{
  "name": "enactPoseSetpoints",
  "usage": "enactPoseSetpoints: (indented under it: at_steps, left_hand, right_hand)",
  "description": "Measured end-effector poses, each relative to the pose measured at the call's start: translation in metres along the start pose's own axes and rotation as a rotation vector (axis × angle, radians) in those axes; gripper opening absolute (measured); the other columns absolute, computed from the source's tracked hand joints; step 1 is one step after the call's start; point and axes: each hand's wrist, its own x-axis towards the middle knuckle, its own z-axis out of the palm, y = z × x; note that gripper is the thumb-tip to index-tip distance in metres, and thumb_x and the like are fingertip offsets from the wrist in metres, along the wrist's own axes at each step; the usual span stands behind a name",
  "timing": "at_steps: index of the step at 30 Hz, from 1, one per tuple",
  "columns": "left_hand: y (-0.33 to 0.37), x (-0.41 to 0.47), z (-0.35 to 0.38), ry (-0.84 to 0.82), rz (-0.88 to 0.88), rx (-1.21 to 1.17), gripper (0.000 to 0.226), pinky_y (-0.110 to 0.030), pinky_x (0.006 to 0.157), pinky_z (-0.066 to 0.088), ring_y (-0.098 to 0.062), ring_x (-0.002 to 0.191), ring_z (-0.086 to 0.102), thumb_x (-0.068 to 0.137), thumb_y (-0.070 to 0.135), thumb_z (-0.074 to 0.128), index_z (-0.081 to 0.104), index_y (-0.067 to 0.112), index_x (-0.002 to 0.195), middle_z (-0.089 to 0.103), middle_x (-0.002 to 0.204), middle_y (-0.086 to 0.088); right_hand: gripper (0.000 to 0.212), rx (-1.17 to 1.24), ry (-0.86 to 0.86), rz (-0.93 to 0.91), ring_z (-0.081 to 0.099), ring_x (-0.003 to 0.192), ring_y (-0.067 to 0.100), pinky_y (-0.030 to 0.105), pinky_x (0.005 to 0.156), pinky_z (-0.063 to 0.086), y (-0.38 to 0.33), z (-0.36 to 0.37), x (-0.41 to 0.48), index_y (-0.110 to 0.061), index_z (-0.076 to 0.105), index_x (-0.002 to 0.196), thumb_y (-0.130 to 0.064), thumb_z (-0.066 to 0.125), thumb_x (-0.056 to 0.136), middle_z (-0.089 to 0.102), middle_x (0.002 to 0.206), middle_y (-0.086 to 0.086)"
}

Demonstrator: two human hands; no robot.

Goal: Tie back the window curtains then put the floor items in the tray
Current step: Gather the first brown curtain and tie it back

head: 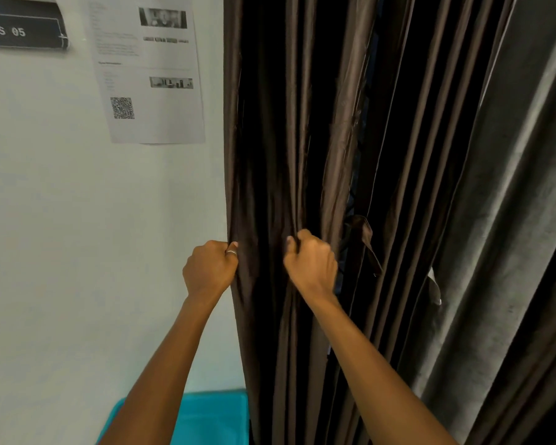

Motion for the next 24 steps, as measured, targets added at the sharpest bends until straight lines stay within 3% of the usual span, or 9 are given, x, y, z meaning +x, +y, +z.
enactPoseSetpoints:
  at_steps: [4,7,10,18,21,24]
  left_hand:
    - [-0.027,0.01,-0.018,0.064,-0.04,0.02,0.051,-0.025,0.053,0.042,-0.015,0.049,0.05,0.102,0.041,0.05,0.048,0.018,0.056,0.051,0.054,0.0]
    - [-0.036,0.018,-0.026,0.042,-0.068,0.065,0.045,-0.028,0.061,0.045,-0.017,0.056,0.055,0.101,0.044,0.05,0.06,0.013,0.071,0.059,0.065,-0.002]
    - [-0.029,0.014,-0.02,0.047,-0.055,0.101,0.042,-0.028,0.062,0.044,-0.016,0.058,0.054,0.101,0.044,0.05,0.06,0.014,0.073,0.061,0.069,-0.004]
    - [-0.003,-0.004,-0.005,0.024,-0.004,0.102,0.049,-0.026,0.059,0.045,-0.016,0.053,0.054,0.102,0.042,0.048,0.057,0.016,0.062,0.057,0.059,0.001]
    - [0.01,-0.01,0.0,-0.026,0.049,0.07,0.054,-0.024,0.053,0.04,-0.016,0.048,0.053,0.102,0.042,0.049,0.045,0.02,0.052,0.051,0.051,0.002]
    - [0.02,-0.016,0.004,-0.067,0.11,0.023,0.057,-0.023,0.049,0.031,-0.015,0.044,0.048,0.101,0.041,0.051,0.04,0.022,0.049,0.046,0.047,0.004]
  right_hand:
    - [0.022,-0.021,-0.01,0.166,0.068,0.085,0.038,0.039,0.066,0.053,0.035,-0.018,0.02,-0.015,0.063,0.088,-0.033,0.058,0.099,0.07,0.087,0.013]
    - [0.026,-0.03,-0.025,0.207,0.068,0.085,0.037,0.035,0.064,0.049,0.052,-0.027,0.034,-0.018,0.059,0.077,-0.034,0.061,0.097,0.065,0.077,0.008]
    - [0.024,-0.034,-0.011,0.206,0.068,0.082,0.036,0.031,0.062,0.043,0.055,-0.028,0.033,-0.017,0.059,0.078,-0.031,0.061,0.097,0.064,0.075,0.007]
    - [0.025,0.025,0.028,-0.004,0.062,0.061,0.021,0.027,0.05,0.039,0.028,-0.026,-0.01,-0.019,0.053,0.075,-0.025,0.061,0.098,0.059,0.067,-0.002]
    - [0.027,0.063,-0.001,-0.051,0.059,0.059,0.018,0.032,0.048,0.045,0.009,-0.02,-0.021,-0.018,0.052,0.075,-0.026,0.061,0.099,0.057,0.067,-0.003]
    - [0.028,0.099,-0.033,-0.097,0.057,0.058,0.017,0.031,0.047,0.042,-0.008,-0.011,-0.028,-0.017,0.05,0.075,-0.026,0.06,0.1,0.058,0.068,-0.001]
